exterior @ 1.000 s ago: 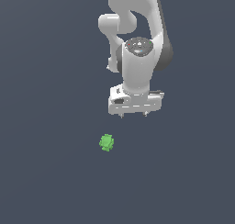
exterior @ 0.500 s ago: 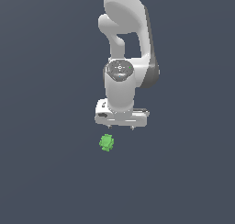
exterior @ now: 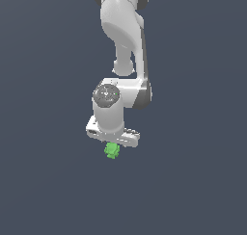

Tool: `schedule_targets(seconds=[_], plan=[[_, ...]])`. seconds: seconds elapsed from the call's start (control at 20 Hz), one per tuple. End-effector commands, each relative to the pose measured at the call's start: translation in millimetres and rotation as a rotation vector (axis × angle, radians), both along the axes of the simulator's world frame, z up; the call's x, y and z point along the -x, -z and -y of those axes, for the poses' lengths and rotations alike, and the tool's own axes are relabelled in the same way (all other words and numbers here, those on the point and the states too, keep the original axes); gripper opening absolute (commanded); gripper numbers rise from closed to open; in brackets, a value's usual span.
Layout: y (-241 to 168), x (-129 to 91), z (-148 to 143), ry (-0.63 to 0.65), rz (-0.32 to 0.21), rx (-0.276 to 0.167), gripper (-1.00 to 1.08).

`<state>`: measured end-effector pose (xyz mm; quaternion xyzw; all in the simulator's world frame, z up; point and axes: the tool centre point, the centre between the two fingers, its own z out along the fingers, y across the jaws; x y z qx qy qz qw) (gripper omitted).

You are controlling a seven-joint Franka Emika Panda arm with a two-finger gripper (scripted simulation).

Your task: Pick up the object and move it to a goal position.

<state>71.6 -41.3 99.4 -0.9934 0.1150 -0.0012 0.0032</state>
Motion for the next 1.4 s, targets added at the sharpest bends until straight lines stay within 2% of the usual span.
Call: schedule_targets(seconds=[0.0,0.4,0.85,1.15,1.2,1.35], plan=[[5.8,-2.7,7.0,0.018,-0.002,0.004,1.0],[12.1,-3.0,10.1,0.025,-0.004,0.005,1.0],[53.8,-2.2,10.8,0.028,-0.003,0.006,1.0],[59.2,-3.7,11.1,0.028,-0.003,0.006,1.0],[59.2,-3.7,11.1,0.028,-0.003,0.006,-1.0],[59.2,-3.7,11.1,0.028,-0.003,0.006,-1.0]])
